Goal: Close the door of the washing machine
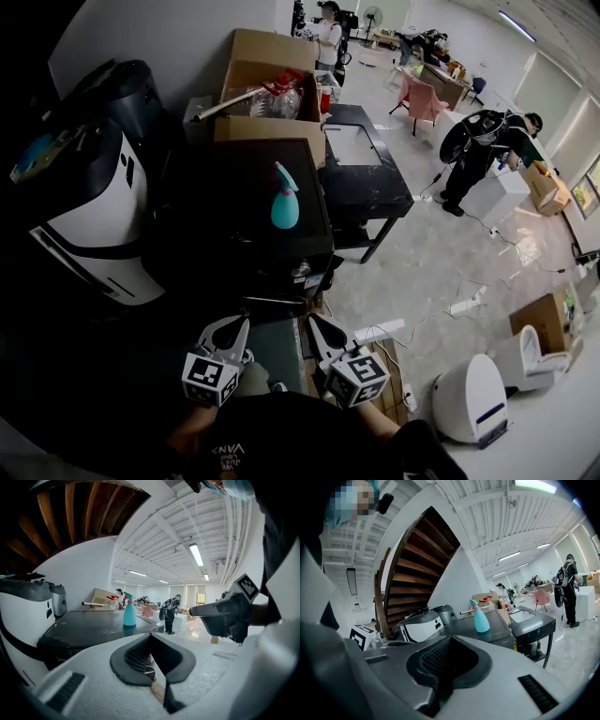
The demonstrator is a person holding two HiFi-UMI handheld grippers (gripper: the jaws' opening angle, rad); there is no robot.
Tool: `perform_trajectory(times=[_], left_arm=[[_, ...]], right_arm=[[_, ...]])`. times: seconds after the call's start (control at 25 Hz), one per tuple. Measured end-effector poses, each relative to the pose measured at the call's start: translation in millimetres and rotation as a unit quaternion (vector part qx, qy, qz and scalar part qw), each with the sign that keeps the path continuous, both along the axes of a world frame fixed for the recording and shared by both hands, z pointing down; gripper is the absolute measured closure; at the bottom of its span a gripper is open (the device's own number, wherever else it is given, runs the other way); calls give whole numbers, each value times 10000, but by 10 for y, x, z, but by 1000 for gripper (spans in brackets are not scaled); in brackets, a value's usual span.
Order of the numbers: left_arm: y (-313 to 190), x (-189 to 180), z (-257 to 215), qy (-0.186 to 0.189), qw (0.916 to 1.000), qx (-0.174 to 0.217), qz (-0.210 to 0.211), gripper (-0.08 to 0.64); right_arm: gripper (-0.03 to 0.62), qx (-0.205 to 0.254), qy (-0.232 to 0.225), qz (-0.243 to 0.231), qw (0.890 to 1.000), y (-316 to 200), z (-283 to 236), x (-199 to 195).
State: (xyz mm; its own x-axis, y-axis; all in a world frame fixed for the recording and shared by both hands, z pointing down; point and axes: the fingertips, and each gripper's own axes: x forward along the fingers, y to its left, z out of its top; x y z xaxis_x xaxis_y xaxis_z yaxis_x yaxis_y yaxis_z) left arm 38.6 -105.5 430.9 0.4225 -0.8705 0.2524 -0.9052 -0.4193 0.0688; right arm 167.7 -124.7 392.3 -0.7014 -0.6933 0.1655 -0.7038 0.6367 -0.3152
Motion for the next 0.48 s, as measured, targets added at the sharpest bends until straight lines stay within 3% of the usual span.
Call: perform_trajectory(times=[0.48], left_arm=[[5, 58, 20, 64, 10000, 3, 25, 549]], right_arm=[[595, -72, 160, 41, 9998, 14, 112, 85]])
